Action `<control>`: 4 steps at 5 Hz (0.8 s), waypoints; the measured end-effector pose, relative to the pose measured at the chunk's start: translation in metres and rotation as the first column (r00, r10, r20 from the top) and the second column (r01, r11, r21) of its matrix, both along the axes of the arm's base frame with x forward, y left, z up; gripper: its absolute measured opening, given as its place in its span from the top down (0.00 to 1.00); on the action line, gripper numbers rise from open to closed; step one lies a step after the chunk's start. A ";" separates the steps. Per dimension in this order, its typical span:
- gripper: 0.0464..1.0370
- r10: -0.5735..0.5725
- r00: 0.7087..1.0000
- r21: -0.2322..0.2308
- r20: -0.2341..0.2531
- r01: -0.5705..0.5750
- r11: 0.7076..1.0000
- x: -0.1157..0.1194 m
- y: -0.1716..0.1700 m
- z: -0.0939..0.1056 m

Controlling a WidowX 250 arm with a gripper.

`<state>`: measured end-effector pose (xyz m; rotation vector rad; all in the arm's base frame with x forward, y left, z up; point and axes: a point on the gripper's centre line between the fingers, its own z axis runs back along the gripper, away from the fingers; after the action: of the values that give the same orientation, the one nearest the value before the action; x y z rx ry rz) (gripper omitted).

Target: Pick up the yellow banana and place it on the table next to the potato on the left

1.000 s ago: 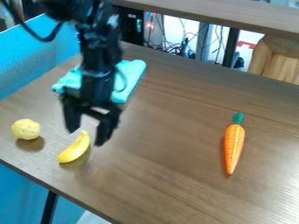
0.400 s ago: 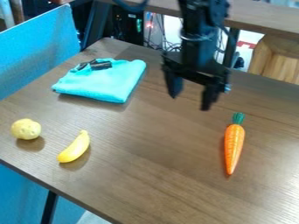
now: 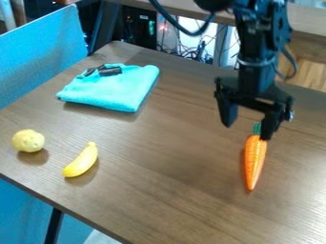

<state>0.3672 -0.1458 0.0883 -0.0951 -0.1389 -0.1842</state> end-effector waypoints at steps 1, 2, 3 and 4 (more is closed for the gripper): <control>0.04 0.035 0.999 0.017 -0.033 -0.034 0.999 0.006 -0.001 -0.011; 0.04 0.041 0.998 0.018 -0.038 -0.040 0.999 0.006 -0.001 -0.012; 0.04 0.041 0.998 0.019 -0.040 -0.040 0.999 0.005 -0.001 -0.012; 0.04 0.041 0.998 0.019 -0.040 -0.040 0.999 0.005 -0.001 -0.012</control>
<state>0.3726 -0.1470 0.0758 -0.0779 -0.0992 -0.1432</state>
